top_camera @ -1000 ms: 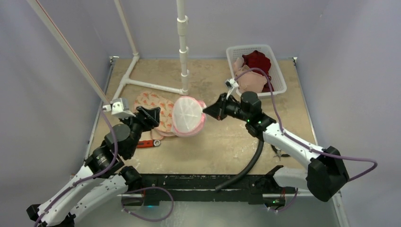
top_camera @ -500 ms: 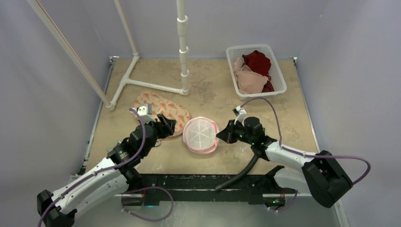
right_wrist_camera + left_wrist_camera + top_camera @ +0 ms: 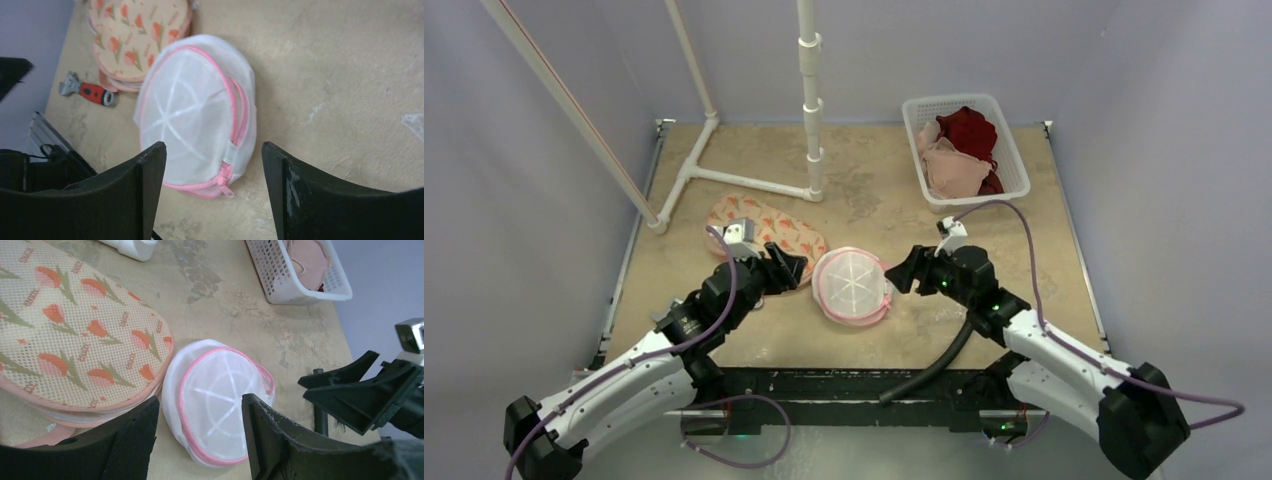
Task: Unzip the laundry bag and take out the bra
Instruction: Close the laundry bag at the center of the board.
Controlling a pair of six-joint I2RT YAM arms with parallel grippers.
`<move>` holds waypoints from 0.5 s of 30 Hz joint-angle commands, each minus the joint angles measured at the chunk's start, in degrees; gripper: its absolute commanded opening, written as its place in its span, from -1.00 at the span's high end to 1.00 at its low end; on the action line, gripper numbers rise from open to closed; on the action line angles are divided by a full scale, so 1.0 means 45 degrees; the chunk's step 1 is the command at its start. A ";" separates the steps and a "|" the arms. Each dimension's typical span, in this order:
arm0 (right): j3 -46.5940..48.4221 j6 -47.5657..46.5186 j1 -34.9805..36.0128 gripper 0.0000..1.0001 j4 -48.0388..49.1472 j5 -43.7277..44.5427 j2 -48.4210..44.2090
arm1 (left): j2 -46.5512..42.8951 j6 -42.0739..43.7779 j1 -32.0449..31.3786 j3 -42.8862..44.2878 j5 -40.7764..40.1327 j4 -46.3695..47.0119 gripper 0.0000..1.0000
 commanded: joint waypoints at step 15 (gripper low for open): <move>0.0306 0.0180 0.0183 0.26 0.3541 -0.2374 0.1698 | 0.5822 -0.1409 0.0022 -0.1407 0.5358 0.8382 0.64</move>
